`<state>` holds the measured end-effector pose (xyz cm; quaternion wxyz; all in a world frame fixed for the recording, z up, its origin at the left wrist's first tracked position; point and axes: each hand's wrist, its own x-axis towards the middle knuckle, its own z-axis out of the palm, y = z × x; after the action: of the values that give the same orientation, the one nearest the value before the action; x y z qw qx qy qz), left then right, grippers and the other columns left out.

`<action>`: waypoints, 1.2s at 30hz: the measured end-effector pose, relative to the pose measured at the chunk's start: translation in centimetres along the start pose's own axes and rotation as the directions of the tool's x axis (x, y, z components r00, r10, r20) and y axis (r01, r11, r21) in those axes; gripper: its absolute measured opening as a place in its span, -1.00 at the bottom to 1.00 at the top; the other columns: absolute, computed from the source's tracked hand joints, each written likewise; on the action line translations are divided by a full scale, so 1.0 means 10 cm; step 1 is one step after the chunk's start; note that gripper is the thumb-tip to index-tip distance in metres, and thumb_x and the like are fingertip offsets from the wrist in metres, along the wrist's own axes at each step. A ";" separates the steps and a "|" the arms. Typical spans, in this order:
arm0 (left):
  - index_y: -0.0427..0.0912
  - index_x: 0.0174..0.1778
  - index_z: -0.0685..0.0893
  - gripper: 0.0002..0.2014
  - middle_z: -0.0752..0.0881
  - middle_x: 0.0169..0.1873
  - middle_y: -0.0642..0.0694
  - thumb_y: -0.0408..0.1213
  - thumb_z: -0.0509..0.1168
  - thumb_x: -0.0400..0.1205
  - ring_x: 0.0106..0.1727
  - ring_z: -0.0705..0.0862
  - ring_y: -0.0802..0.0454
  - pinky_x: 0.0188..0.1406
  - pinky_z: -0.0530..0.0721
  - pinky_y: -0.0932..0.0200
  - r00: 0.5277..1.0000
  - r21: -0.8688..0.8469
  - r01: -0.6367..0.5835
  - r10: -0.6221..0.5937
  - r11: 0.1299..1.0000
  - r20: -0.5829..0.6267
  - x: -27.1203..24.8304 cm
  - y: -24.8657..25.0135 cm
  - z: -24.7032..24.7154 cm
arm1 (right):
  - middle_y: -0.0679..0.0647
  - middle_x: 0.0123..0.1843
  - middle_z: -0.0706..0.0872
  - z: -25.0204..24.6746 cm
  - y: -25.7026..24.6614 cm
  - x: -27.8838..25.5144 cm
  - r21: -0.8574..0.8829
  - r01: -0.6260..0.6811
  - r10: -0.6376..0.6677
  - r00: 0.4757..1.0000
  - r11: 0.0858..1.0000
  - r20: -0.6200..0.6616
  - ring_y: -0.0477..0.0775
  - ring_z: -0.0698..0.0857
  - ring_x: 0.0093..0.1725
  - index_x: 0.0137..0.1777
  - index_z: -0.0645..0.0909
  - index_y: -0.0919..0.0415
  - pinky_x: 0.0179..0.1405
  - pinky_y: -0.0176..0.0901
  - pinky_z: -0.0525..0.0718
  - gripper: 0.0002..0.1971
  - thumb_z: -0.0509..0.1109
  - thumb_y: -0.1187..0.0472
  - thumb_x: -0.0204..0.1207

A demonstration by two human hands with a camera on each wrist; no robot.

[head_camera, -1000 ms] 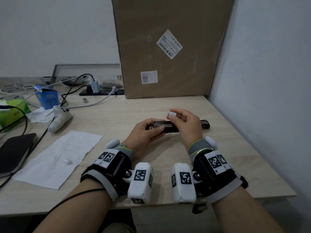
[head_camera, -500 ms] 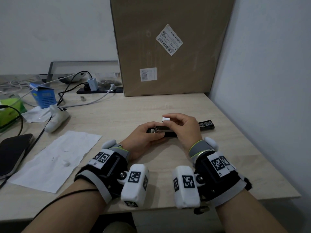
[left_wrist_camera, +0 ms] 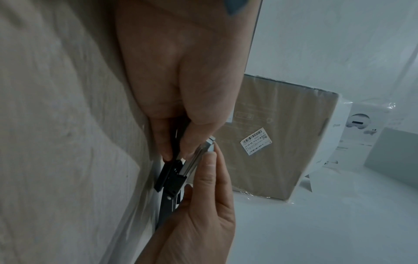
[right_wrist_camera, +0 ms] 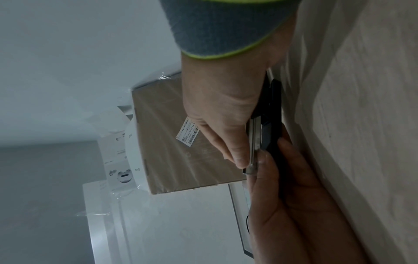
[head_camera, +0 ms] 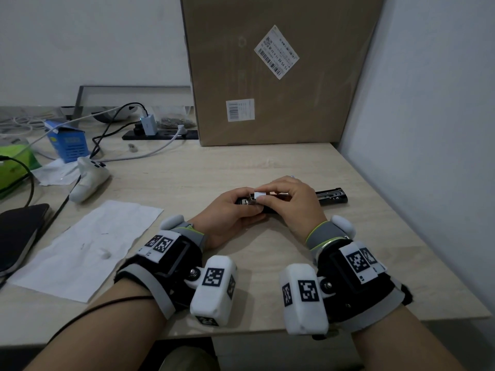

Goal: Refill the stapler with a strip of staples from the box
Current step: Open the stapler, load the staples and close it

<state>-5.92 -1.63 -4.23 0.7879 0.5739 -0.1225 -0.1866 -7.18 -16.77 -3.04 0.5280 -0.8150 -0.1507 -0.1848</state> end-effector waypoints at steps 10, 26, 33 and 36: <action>-0.37 0.07 0.61 -0.75 0.63 0.10 -0.33 -0.68 0.17 0.57 0.10 0.68 -0.14 0.18 0.69 0.13 1.000 -0.003 -0.008 0.008 1.000 -0.008 -0.02 0.01 0.00 | -0.01 -0.15 0.77 -0.02 0.03 0.01 -0.223 0.055 -0.054 0.998 0.973 0.008 0.05 0.57 0.01 -0.12 0.80 -0.05 0.13 0.11 0.52 -0.84 0.54 0.05 0.29; -0.45 0.22 0.61 -0.70 0.66 0.18 -0.32 -0.35 0.16 0.66 0.19 0.67 -0.13 0.05 0.76 0.15 0.998 -0.024 0.027 -0.028 0.999 -0.052 0.00 0.06 0.00 | 0.08 -0.20 0.82 -0.06 0.07 0.05 -0.140 -0.016 -0.006 0.988 0.990 -0.152 0.00 0.75 -0.13 -0.03 0.75 0.11 -0.17 -0.50 0.52 -0.85 0.47 0.22 0.41; -0.34 0.12 0.62 -0.78 0.58 0.22 -0.35 -0.45 0.12 0.64 0.22 0.63 -0.18 -0.01 0.78 0.12 0.996 -0.063 0.025 -0.030 0.998 -0.085 0.00 0.08 0.02 | 0.02 -0.30 0.77 -0.06 0.06 0.05 -0.036 -0.043 0.038 0.990 0.998 -0.137 0.00 0.77 -0.17 -0.12 0.71 0.17 -0.10 -0.33 0.63 -0.90 0.50 0.27 0.37; -0.34 0.04 0.62 -0.80 0.60 0.17 -0.34 -0.48 0.11 0.62 0.18 0.63 -0.17 -0.04 0.79 0.14 0.997 -0.059 0.030 -0.034 0.998 -0.075 -0.01 0.08 0.02 | 0.05 -0.28 0.79 -0.05 0.04 0.04 0.006 -0.050 0.050 0.990 0.999 -0.133 -0.01 0.79 -0.16 -0.15 0.71 0.17 -0.07 -0.24 0.67 -0.91 0.50 0.29 0.36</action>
<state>-5.94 -1.52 -3.43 0.8053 0.5593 -0.0776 -0.1807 -6.73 -17.40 -3.03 0.5425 -0.8037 -0.0949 -0.2254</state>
